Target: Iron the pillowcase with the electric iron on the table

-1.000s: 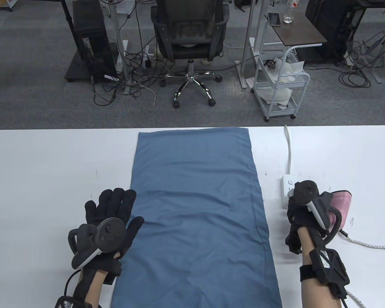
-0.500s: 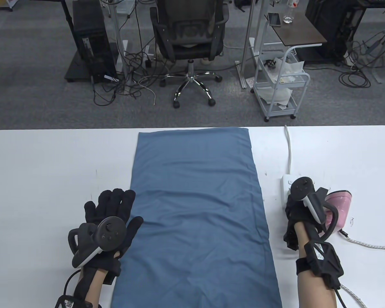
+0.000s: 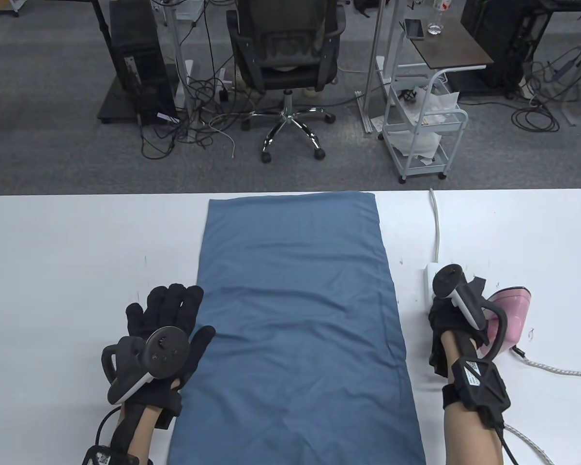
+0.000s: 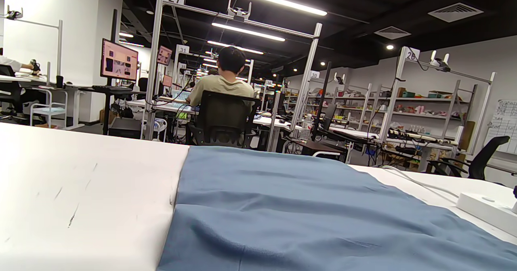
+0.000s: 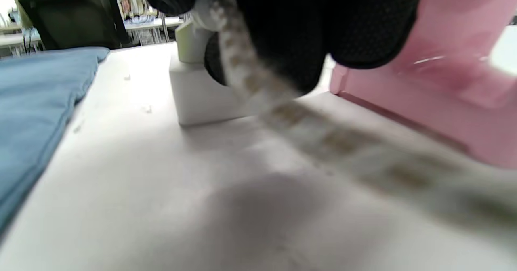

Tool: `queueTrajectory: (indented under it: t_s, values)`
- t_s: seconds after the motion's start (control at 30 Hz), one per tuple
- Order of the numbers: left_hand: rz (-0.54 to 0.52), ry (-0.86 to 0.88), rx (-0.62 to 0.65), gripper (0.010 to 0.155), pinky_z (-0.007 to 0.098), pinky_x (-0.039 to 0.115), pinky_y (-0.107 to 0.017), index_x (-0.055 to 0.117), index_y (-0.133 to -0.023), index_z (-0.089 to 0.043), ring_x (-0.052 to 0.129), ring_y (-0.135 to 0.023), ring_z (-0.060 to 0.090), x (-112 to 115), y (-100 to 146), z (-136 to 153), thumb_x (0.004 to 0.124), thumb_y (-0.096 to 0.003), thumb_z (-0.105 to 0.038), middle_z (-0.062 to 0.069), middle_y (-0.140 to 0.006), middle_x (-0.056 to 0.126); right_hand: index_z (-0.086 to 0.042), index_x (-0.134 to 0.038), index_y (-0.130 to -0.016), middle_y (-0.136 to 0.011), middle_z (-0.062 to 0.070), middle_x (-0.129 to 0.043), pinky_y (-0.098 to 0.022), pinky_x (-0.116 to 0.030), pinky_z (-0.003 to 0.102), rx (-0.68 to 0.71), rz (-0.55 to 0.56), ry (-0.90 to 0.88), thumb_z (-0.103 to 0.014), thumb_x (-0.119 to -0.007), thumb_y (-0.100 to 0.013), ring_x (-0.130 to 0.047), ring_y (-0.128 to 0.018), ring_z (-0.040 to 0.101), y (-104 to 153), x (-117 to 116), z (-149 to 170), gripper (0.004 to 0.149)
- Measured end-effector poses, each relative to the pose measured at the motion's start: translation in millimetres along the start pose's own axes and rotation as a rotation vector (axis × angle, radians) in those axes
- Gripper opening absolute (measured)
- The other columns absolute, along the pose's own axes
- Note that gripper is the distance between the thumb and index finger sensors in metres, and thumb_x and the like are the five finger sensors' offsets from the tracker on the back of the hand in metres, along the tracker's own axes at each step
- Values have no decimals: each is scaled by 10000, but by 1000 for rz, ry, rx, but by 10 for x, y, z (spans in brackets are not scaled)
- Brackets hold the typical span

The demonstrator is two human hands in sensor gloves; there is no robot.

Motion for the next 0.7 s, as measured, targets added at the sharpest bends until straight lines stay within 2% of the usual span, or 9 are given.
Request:
queueTrajectory:
  t_s: [0.2,0.3,0.37,0.4,0.47,0.53,0.7]
  values:
    - [6,1,-2,741,722,268,-780,254,-1139,-360,284,-1158,392,11,0,1,556,-515,-623,64,-1238,324,-223,-435,-1096,-800,100,-900,-574,-738,570,-12,-52,4,-331,-605,-556,-910,-633,331,1,-25,17,576]
    - [3,2,-2,741,722,267,-779,254,-1139,-358,282,-1157,393,10,-2,4,556,-516,-622,67,-1238,322,-223,-333,-1118,-917,151,-734,-672,-609,625,-15,-54,150,-375,-622,-556,-766,-772,416,45,-12,-87,650]
    - [1,5,-4,741,722,266,-780,254,-1138,-359,277,-1157,393,10,-1,11,556,-515,-623,65,-1238,321,-180,-299,-1125,-973,164,-624,-732,-526,637,9,27,260,-440,-629,-546,-687,-820,457,70,60,-194,715]
    - [2,7,-6,742,722,265,-780,252,-1139,-359,276,-1157,393,13,0,15,556,-516,-623,67,-1239,319,-165,-297,-1124,-1017,175,-568,-736,-481,668,33,52,257,-438,-629,-545,-660,-837,483,69,88,-252,721]
    - [5,7,-8,742,722,265,-780,251,-1138,-360,275,-1157,393,15,1,19,555,-515,-623,66,-1239,318,-150,-290,-1120,-1113,185,-439,-649,-471,731,77,39,199,-408,-629,-547,-526,-943,512,36,97,-333,714]
    - [7,6,-10,742,723,265,-779,251,-1138,-359,274,-1157,394,10,1,22,556,-515,-623,67,-1238,316,-146,-260,-1118,-1163,178,-340,-682,-447,709,94,-16,147,-390,-622,-552,-439,-992,518,-15,64,-389,716]
    - [2,5,-15,743,723,264,-779,249,-1139,-359,276,-1157,394,6,-3,45,555,-515,-623,67,-1239,315,-146,-227,-1112,-1185,161,-272,-709,-436,688,103,-89,142,-392,-610,-550,-362,-1023,513,-175,-65,-452,724]
Point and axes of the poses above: the tracker on the back of each hand, its own z axis roughly to the little-finger side, its own y axis roughly from the fingertips to the wrist, x = y × z, the point moved 4 cm from there along -y, roughly from the wrist to the fingertips
